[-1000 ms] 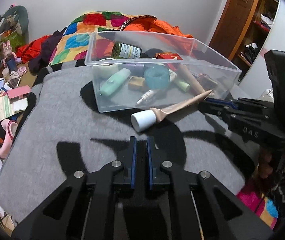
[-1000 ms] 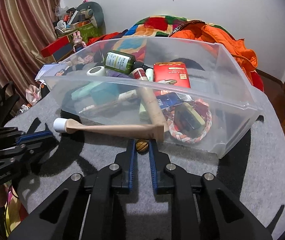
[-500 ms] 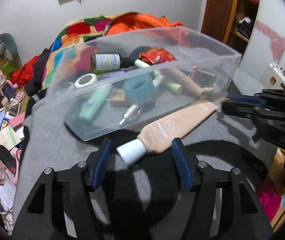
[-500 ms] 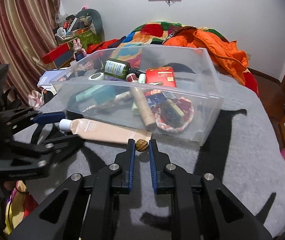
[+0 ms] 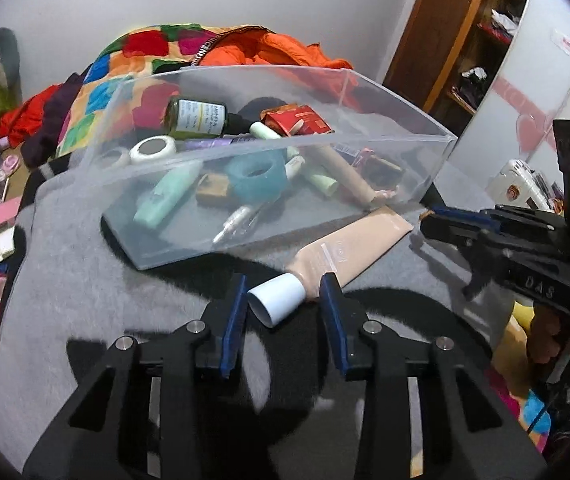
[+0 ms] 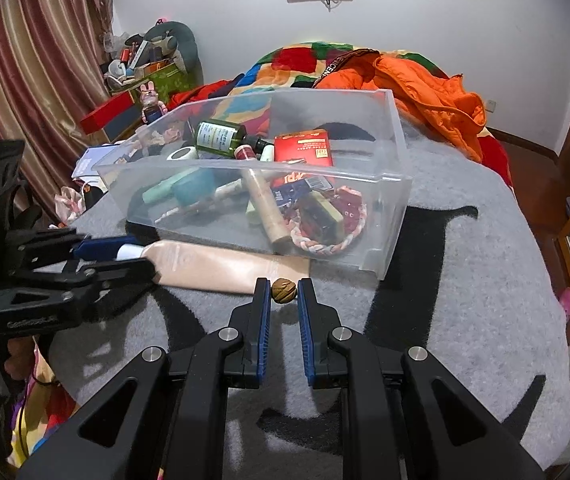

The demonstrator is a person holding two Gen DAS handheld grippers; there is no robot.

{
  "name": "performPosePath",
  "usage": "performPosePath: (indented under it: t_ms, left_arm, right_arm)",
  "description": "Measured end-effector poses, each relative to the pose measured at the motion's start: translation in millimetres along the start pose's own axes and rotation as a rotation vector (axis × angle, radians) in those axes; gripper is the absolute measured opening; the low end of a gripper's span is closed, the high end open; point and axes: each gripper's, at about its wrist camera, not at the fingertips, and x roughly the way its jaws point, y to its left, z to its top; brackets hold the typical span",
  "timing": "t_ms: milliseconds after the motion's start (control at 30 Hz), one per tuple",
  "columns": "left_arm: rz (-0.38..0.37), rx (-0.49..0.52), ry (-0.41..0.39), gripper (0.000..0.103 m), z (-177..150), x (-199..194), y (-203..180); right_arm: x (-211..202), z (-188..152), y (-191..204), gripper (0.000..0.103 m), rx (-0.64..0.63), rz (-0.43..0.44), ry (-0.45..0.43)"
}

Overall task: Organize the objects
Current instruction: 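Carry the beige tube and brown ball over the clear box, lower them in, open both tools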

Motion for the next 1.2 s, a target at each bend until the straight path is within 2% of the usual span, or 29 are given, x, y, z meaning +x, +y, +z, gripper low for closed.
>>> performPosePath:
  t_ms: [267, 333, 600, 1200]
  left_arm:
    - [0.061, -0.023, -0.079, 0.031, -17.9, -34.6, -6.0]
    - [0.066, -0.023, -0.095, 0.026, -18.4, -41.9, -7.5]
    - [0.096, -0.008, -0.162, 0.024, -14.2, -67.0, -16.4]
    - [0.107, 0.043, -0.325, 0.021, 29.2, -106.5, -33.0]
  right_arm:
    - [-7.6, 4.2, -1.6, 0.012, 0.005, 0.000, -0.021]
    - [-9.5, 5.5, -1.2, 0.012, 0.006, 0.001, -0.027]
    - [-26.4, 11.7, 0.5, 0.012, 0.010, 0.010, -0.075]
    - [-55.4, 43.7, 15.2, 0.012, -0.029, 0.023, -0.198]
